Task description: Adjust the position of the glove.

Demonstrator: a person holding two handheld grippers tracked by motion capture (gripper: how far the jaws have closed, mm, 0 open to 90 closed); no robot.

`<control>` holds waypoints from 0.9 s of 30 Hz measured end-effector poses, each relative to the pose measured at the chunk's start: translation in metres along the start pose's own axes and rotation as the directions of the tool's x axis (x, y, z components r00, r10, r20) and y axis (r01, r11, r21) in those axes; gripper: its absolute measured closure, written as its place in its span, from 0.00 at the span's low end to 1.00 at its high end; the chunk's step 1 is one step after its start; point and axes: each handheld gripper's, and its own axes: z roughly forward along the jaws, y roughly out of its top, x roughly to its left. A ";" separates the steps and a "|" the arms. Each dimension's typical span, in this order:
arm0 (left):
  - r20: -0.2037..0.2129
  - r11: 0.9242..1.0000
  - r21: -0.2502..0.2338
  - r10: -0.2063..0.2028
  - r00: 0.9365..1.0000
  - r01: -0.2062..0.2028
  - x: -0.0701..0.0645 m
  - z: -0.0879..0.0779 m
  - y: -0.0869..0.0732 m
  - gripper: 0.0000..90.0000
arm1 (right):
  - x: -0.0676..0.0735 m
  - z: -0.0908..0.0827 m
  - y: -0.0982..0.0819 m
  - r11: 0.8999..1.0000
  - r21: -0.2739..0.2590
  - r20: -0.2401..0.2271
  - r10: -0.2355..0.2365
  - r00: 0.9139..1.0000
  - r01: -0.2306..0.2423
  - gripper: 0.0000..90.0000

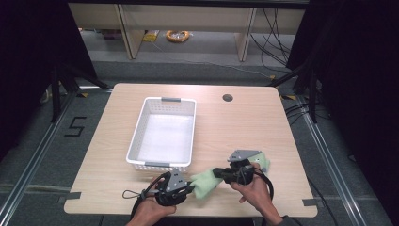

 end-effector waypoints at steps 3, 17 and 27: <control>0.009 1.000 0.002 0.006 1.000 -0.006 -0.001 0.005 0.004 0.90 | 0.003 -0.011 -0.009 0.999 -0.008 -0.012 0.043 0.999 -0.043 0.96; 0.034 0.997 0.047 0.053 0.998 -0.055 -0.004 0.046 0.023 0.91 | -0.003 -0.036 -0.051 0.993 -0.023 0.057 0.116 0.992 -0.115 0.96; 0.055 0.996 0.076 0.035 0.998 -0.039 -0.005 0.051 0.014 0.90 | -0.003 -0.026 -0.064 0.992 0.067 0.108 0.095 0.990 -0.103 0.90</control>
